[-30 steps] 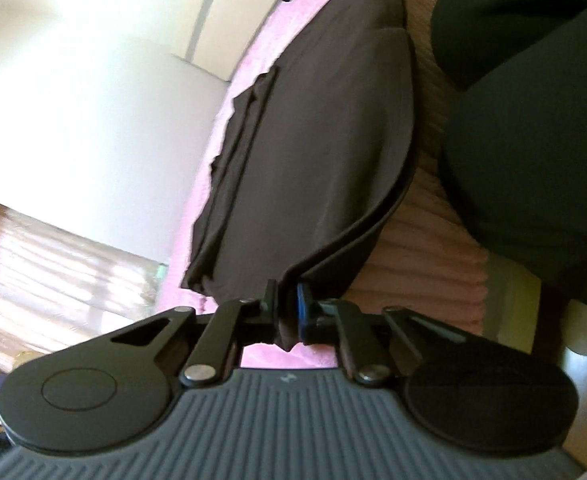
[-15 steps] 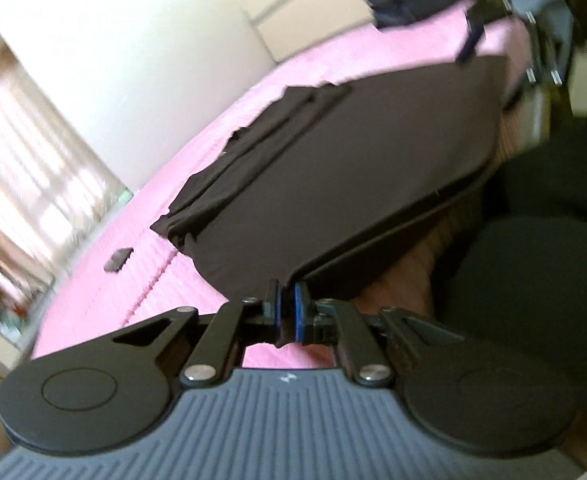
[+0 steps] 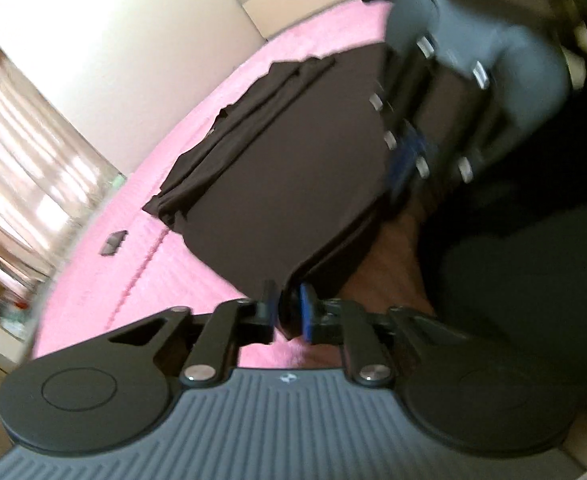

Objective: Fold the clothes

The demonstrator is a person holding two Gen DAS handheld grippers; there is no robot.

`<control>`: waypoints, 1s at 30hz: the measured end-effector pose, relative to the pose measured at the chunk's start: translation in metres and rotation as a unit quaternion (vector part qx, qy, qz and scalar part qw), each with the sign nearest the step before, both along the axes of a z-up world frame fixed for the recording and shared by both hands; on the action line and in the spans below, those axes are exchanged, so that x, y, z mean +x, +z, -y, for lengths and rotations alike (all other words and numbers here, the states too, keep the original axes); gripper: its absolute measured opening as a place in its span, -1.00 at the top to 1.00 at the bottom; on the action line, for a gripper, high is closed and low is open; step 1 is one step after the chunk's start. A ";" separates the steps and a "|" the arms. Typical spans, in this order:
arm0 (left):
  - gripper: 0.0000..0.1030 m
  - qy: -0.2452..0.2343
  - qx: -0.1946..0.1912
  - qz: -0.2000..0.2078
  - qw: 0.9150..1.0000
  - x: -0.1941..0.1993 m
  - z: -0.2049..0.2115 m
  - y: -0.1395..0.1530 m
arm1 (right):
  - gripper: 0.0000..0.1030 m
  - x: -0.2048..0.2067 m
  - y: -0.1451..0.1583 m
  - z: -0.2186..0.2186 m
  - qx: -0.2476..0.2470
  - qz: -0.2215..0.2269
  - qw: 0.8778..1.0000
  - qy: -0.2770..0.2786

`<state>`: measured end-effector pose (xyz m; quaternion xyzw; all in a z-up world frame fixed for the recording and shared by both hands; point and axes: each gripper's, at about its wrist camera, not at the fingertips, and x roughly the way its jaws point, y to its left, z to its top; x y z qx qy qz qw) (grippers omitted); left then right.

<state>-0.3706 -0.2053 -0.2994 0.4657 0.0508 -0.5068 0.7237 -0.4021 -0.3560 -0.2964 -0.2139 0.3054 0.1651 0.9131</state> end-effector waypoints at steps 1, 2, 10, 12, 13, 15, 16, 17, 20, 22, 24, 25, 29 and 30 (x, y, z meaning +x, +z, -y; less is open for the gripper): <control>0.39 -0.005 0.006 0.014 1.000 -0.006 -0.001 -0.005 | 0.97 0.000 0.002 0.002 0.005 -0.002 1.000 -0.002; 0.27 -0.014 0.010 0.028 0.999 -0.013 -0.002 -0.011 | 0.97 -0.002 0.005 0.004 0.006 -0.002 1.000 -0.003; 0.29 -0.010 0.023 0.124 0.992 -0.037 0.022 -0.040 | 0.97 -0.016 0.013 -0.001 -0.022 0.011 1.000 0.008; 0.88 -0.010 0.029 0.129 0.991 -0.038 0.026 -0.040 | 0.96 -0.021 0.008 0.004 -0.026 0.023 0.999 0.007; 0.89 -0.011 0.032 0.126 0.991 -0.037 0.027 -0.039 | 0.96 -0.024 0.006 0.006 -0.031 0.028 0.999 0.005; 0.92 -0.008 0.028 0.110 0.994 -0.036 0.026 -0.033 | 0.95 -0.033 -0.002 0.012 -0.046 0.039 0.998 -0.002; 0.92 -0.004 0.020 0.095 0.995 -0.034 0.024 -0.027 | 0.62 -0.038 -0.007 0.015 -0.056 0.043 0.998 -0.005; 0.92 0.004 0.008 0.075 0.997 -0.030 0.023 -0.019 | 0.22 -0.044 -0.012 0.018 -0.066 0.046 0.997 -0.008; 0.93 0.030 -0.032 0.021 0.999 -0.017 0.017 0.011 | -0.93 -0.060 -0.032 0.040 -0.117 0.063 0.990 -0.041; 0.93 0.041 -0.058 -0.008 0.997 -0.008 0.013 0.032 | -0.93 -0.072 -0.044 0.061 -0.144 0.065 0.985 -0.073; 0.93 0.050 -0.081 -0.032 0.995 0.001 0.010 0.053 | -0.89 -0.083 -0.052 0.088 -0.165 0.062 0.977 -0.119; 0.93 0.054 -0.089 -0.037 0.994 0.004 0.010 0.061 | -0.71 -0.088 -0.057 0.101 -0.175 0.060 0.972 -0.142; 0.93 0.057 -0.104 -0.042 0.992 0.020 0.014 0.081 | -0.46 -0.113 -0.069 0.139 -0.240 0.051 0.950 -0.196; 0.93 0.057 -0.101 -0.037 0.993 0.022 0.014 0.082 | -0.43 -0.119 -0.073 0.145 -0.254 0.047 0.945 -0.200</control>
